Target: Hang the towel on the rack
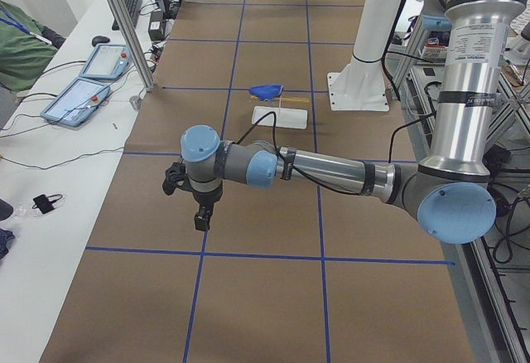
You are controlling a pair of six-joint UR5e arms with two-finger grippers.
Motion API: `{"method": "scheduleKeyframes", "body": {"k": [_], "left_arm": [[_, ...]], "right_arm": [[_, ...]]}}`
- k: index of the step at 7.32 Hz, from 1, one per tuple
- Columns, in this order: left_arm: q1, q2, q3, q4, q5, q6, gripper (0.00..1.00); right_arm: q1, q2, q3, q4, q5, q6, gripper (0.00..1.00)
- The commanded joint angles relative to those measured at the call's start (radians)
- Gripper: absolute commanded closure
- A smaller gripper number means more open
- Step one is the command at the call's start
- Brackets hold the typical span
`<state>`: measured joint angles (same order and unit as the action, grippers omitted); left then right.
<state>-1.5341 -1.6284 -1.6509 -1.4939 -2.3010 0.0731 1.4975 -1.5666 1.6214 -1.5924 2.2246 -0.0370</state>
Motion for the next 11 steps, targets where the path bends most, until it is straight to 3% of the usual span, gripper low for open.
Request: {"method": "scheduleKeyframes", "body": {"k": [1,6,11], "left_arm": [[-0.037,0.039,-0.007,0.118,0.017,0.063,0.01],[-0.066,0.055,-0.153,0.118,0.012,0.060,0.01],[-0.063,0.068,-0.136,0.115,0.015,0.056,0.01]], "right_arm": [[0.001,0.002,0.014,-0.001,0.014,0.002,0.00],[0.001,0.010,0.015,0.002,0.040,0.005,0.00],[0.000,0.008,0.015,0.002,0.040,0.009,0.00]]}}
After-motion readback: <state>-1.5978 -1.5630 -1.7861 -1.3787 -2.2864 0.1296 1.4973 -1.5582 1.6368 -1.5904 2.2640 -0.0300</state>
